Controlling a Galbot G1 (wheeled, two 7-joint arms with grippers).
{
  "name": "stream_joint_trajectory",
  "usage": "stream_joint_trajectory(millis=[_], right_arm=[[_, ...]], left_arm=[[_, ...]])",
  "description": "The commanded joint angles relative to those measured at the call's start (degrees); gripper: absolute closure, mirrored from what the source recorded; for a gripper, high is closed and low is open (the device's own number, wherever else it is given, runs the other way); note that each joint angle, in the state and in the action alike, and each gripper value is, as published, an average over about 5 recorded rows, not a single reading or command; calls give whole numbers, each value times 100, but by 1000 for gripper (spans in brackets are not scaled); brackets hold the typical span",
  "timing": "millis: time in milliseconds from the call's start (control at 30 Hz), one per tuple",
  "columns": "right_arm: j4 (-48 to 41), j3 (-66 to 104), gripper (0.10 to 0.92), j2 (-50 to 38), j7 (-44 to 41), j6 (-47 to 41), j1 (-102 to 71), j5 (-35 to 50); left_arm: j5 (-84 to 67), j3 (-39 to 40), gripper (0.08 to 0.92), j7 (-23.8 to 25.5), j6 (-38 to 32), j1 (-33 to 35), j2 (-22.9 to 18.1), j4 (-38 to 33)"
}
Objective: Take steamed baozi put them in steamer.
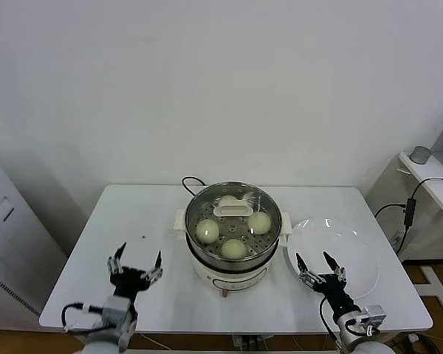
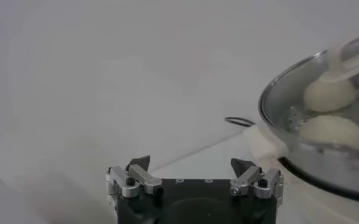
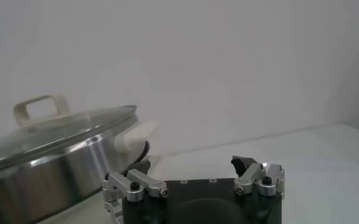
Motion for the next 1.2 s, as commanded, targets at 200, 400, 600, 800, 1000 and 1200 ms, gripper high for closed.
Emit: stream_joint_trajectory(millis=[200, 400, 600, 800, 1000, 1200], right_arm=[[243, -61, 203, -75, 187, -25, -240, -21], [272, -17, 203, -55, 216, -17, -267, -46], [358, 128, 203, -75, 125, -91, -350, -215], [543, 157, 203, -78, 49, -194, -498, -196], [696, 228, 203, -57, 113, -305, -617, -138], [734, 268, 203, -42, 122, -361, -678, -174]], left_arm=[[-1266, -515, 177, 171, -1423, 1155, -39, 269], [-1242, -517, 177, 48, -1298, 1179, -95, 218], [-1210, -522, 177, 46, -1245, 1248, -111, 71], [-1186, -508, 177, 72, -1189, 1280, -127, -14], [-1190, -508, 177, 73, -1182, 1305, -150, -134], [-1183, -522, 177, 67, -1196, 1296, -165, -149]])
